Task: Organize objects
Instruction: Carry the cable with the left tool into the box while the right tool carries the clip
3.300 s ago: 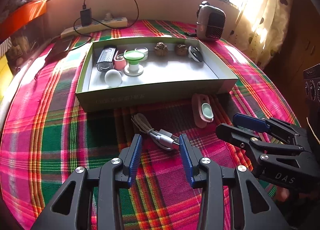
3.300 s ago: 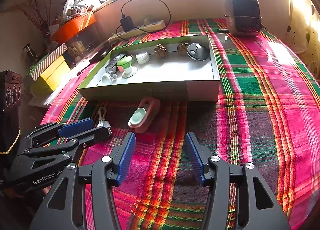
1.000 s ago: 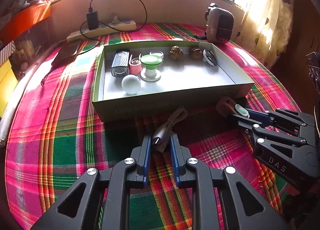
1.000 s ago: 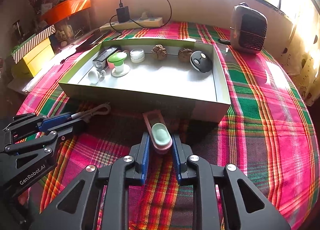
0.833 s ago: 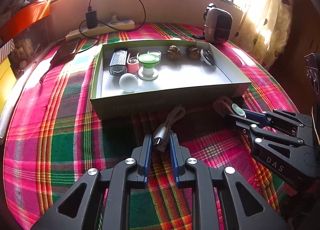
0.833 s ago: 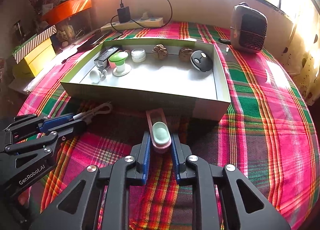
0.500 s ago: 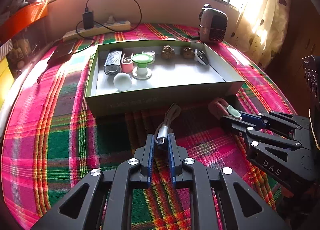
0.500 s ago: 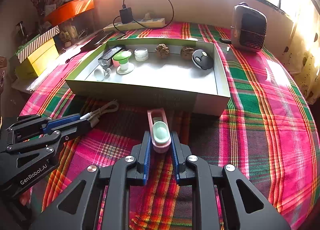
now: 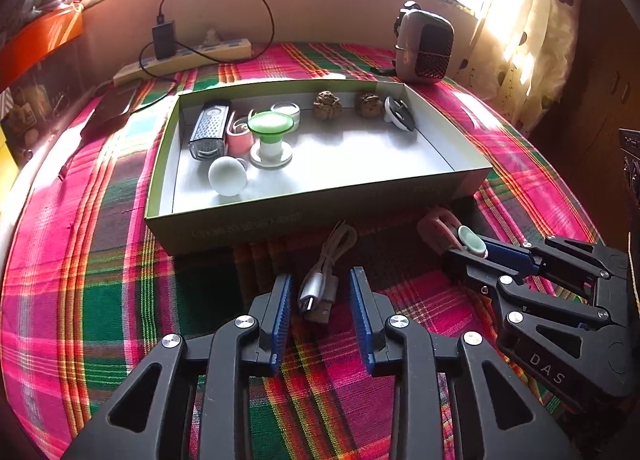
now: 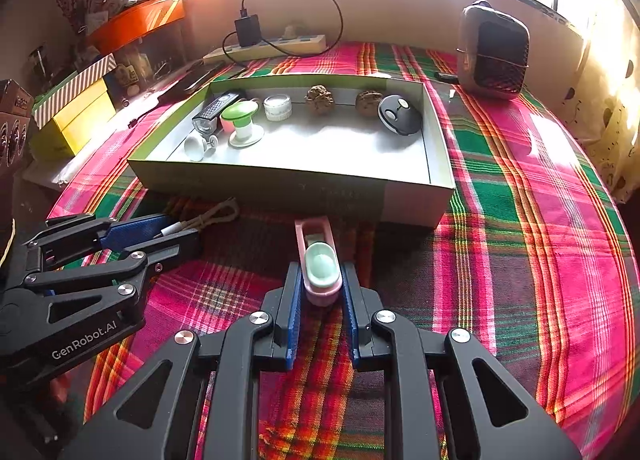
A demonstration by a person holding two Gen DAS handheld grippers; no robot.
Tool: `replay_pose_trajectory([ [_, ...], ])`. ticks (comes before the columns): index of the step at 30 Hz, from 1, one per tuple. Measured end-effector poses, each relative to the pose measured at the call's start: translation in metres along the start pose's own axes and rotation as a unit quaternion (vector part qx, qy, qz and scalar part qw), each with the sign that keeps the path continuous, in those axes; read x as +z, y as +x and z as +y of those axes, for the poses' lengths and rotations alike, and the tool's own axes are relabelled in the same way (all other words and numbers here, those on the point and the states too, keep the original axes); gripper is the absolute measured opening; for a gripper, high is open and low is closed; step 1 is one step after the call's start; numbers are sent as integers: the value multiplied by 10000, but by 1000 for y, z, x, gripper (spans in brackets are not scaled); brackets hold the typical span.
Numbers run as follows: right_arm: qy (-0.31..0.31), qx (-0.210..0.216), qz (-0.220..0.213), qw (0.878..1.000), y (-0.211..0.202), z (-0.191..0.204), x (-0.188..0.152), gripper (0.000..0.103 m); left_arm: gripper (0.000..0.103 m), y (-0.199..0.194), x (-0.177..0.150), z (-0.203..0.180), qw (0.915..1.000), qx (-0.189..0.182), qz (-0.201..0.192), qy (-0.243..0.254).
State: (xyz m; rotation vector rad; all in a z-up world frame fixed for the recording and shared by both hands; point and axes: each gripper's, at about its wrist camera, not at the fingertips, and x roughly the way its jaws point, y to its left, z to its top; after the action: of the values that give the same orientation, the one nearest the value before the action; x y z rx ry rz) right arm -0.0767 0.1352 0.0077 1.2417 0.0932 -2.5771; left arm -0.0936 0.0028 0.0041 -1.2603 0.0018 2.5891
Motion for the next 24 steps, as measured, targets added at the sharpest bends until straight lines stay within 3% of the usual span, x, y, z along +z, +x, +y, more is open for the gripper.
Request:
replay_pose_trajectory([
  [2,-2,-3,0,10000,0,0,0,20,19,0,-1,0,10000,72,-12,0],
  [24,42,58,-67,10000,-4,-1,-1,19,17,-5,-3,-1,9999,144,-54,-42],
])
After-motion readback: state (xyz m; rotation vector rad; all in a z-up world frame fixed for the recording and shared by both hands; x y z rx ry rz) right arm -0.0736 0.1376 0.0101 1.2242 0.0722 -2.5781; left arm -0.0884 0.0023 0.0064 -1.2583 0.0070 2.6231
